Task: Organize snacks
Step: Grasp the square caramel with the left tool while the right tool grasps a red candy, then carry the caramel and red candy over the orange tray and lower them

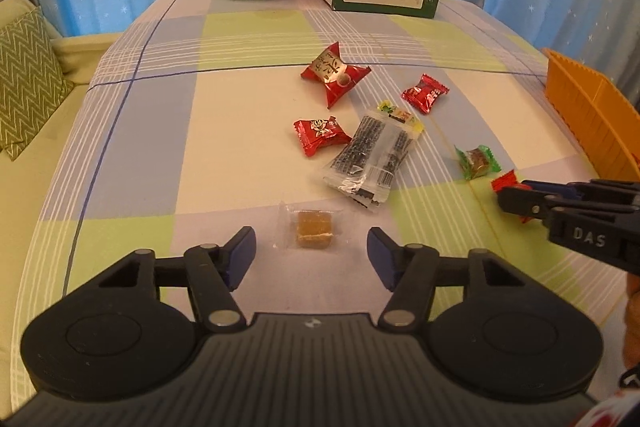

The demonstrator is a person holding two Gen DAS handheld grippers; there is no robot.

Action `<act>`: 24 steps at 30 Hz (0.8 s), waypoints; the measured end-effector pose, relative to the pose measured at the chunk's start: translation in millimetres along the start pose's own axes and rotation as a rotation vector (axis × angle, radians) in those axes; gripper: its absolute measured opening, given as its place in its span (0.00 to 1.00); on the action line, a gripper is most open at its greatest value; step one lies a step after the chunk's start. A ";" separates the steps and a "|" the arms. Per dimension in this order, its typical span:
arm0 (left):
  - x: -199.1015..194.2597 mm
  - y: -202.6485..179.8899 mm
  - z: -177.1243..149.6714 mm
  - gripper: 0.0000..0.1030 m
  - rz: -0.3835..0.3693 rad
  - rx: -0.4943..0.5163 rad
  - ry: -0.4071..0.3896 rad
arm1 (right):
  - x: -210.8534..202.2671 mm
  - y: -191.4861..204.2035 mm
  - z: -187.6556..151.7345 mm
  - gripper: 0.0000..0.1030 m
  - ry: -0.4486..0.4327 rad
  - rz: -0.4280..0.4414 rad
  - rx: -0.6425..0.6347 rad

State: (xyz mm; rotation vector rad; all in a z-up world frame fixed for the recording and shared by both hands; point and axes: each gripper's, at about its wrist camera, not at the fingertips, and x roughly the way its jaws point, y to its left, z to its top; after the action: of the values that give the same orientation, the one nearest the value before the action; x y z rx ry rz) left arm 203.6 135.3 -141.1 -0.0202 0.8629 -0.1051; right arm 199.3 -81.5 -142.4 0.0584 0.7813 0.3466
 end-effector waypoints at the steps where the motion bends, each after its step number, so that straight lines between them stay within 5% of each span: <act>1: 2.3 -1.4 -0.2 0.54 0.010 0.015 -0.004 | 0.1 -1.0 -0.3 0.23 0.001 0.002 0.006; 11: 8.7 -8.0 0.1 0.30 0.035 0.073 -0.027 | -2.7 -3.8 0.1 0.23 -0.003 0.023 0.029; 24: -20.3 -14.6 0.8 0.26 0.037 0.039 -0.031 | -29.0 -6.9 3.0 0.23 -0.036 0.023 0.044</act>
State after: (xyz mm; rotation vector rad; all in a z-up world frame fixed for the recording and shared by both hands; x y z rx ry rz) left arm 189.9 122.8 -124.3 0.0307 0.8302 -0.0868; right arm 184.3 -97.3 -121.8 0.1144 0.7529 0.3489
